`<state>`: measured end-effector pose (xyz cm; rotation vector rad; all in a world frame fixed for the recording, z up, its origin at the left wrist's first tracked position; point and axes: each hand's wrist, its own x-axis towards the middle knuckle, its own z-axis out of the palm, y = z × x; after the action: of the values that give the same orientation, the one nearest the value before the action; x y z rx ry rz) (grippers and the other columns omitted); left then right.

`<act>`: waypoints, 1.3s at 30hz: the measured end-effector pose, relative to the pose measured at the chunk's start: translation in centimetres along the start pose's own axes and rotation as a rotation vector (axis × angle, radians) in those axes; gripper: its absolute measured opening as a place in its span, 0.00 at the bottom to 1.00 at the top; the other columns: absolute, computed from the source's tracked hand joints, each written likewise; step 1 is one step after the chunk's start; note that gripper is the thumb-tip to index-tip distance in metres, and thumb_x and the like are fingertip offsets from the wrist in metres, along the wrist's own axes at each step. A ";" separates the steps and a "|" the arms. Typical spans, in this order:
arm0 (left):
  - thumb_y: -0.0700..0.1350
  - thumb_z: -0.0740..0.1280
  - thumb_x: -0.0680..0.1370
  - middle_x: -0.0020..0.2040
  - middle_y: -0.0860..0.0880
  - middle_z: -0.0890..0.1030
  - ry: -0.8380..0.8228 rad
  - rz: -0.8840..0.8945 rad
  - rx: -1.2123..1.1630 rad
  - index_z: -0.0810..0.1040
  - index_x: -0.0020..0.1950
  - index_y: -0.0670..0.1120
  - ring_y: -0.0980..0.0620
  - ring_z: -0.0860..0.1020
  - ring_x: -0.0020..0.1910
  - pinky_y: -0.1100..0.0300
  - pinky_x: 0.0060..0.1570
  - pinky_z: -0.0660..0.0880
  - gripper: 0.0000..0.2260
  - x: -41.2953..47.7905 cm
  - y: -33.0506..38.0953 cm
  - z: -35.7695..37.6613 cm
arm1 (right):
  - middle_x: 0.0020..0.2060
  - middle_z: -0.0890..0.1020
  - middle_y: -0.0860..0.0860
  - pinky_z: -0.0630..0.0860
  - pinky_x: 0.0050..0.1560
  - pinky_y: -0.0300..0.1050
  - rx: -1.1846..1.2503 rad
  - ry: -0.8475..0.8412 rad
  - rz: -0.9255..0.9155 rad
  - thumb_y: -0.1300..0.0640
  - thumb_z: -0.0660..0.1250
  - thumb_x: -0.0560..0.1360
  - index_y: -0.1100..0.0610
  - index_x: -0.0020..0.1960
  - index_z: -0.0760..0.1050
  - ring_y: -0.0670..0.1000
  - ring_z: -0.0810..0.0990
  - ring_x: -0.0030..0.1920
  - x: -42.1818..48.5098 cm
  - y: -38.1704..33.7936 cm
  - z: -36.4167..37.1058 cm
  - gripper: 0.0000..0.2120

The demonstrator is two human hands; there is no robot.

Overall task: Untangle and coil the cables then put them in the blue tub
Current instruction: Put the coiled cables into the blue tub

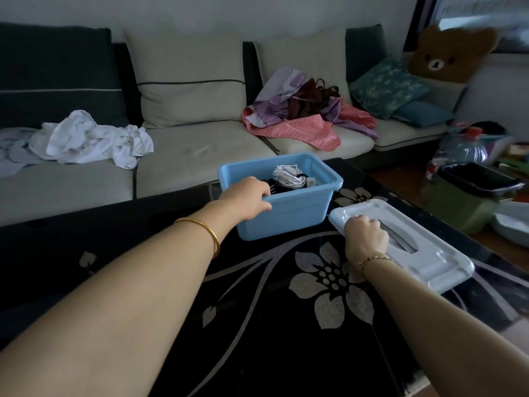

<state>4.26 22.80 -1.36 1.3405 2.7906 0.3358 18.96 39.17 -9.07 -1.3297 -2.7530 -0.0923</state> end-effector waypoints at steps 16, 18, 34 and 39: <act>0.35 0.63 0.75 0.49 0.44 0.80 0.363 -0.227 -0.383 0.81 0.50 0.41 0.46 0.77 0.50 0.60 0.49 0.70 0.08 -3.9 -4.2 -3.3 | 0.55 0.75 0.54 0.74 0.52 0.53 0.141 0.351 -0.714 0.65 0.64 0.75 0.59 0.56 0.73 0.57 0.73 0.56 -0.8 -6.8 -10.2 0.10; 0.33 0.60 0.75 0.42 0.44 0.73 0.490 -0.319 -0.386 0.74 0.39 0.46 0.49 0.72 0.43 0.59 0.45 0.67 0.11 -4.0 -5.1 -3.9 | 0.58 0.74 0.53 0.74 0.53 0.53 0.079 0.316 -0.825 0.64 0.64 0.76 0.57 0.57 0.73 0.56 0.72 0.57 -1.2 -7.9 -9.6 0.11; 0.48 0.69 0.70 0.58 0.42 0.77 0.170 -0.791 -1.187 0.70 0.65 0.42 0.44 0.77 0.52 0.54 0.40 0.76 0.25 -2.2 -5.0 -0.8 | 0.66 0.69 0.59 0.74 0.60 0.60 0.987 -0.134 0.095 0.51 0.60 0.77 0.55 0.73 0.62 0.61 0.72 0.61 3.0 -3.6 -6.3 0.26; 0.38 0.67 0.72 0.46 0.42 0.77 0.229 -0.805 -1.302 0.74 0.50 0.39 0.44 0.77 0.43 0.55 0.36 0.75 0.08 -2.9 -6.4 -0.5 | 0.65 0.67 0.57 0.77 0.56 0.60 1.045 -0.155 0.073 0.48 0.63 0.74 0.53 0.71 0.66 0.59 0.75 0.55 2.6 -4.4 -6.0 0.27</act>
<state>1.12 16.60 -2.35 -0.1033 2.0455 1.7893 14.20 37.96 -2.91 -1.0910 -2.1933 1.2832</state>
